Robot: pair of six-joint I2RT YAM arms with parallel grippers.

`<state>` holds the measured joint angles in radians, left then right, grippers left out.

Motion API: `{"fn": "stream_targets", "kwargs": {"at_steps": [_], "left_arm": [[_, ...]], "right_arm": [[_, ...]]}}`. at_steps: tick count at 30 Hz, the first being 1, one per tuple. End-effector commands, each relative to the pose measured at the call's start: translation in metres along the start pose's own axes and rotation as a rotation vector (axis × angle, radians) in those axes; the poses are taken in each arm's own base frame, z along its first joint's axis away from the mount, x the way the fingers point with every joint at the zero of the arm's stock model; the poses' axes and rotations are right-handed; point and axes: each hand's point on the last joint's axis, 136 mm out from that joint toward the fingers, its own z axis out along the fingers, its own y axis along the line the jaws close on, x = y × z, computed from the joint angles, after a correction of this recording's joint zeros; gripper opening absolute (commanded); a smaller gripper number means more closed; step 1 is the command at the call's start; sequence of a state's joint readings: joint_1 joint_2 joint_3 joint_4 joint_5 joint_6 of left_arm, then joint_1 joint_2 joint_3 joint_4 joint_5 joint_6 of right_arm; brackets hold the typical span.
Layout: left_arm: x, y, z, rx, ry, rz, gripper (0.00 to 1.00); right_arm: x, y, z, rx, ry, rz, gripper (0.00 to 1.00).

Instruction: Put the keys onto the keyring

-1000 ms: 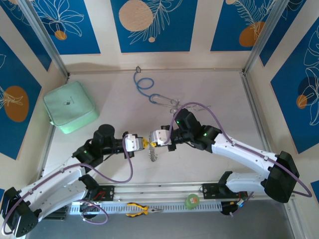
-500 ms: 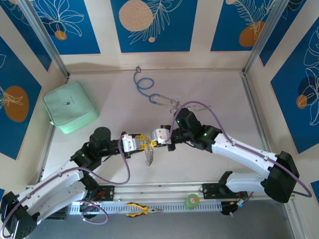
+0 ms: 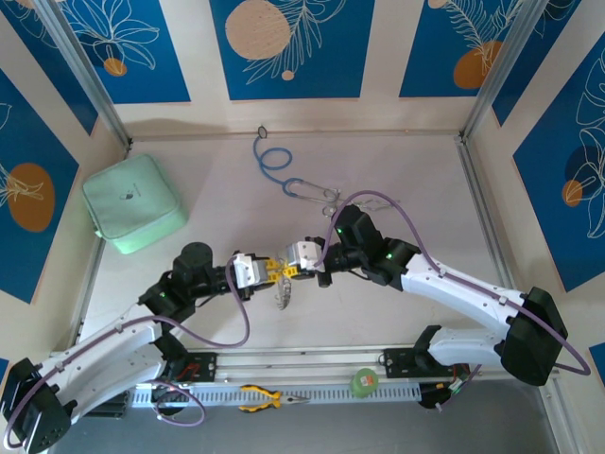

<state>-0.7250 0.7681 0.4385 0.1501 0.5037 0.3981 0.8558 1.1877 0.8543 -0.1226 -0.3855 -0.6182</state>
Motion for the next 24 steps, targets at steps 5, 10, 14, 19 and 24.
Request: {"fn": "stream_targets", "kwargs": {"at_steps": [5,10,14,19,24], "left_arm": [[-0.017,-0.001,-0.001,0.008,-0.089,0.021,0.04],[-0.021,0.003,-0.003,-0.025,-0.101,0.033,0.0],[-0.017,0.005,-0.004,-0.037,-0.068,0.05,0.0],[-0.015,0.011,-0.007,-0.083,-0.04,0.156,0.0],[-0.012,0.014,-0.01,-0.13,-0.019,0.351,0.0]], "right_arm": [[-0.007,0.007,0.002,-0.031,-0.048,0.006,0.0],[0.0,0.001,0.0,0.005,-0.022,0.024,0.0],[0.004,-0.005,-0.011,0.047,-0.019,0.045,0.35],[0.017,-0.006,-0.019,0.077,0.054,0.016,0.35],[0.023,-0.004,-0.018,0.084,0.088,-0.009,0.34]]}}
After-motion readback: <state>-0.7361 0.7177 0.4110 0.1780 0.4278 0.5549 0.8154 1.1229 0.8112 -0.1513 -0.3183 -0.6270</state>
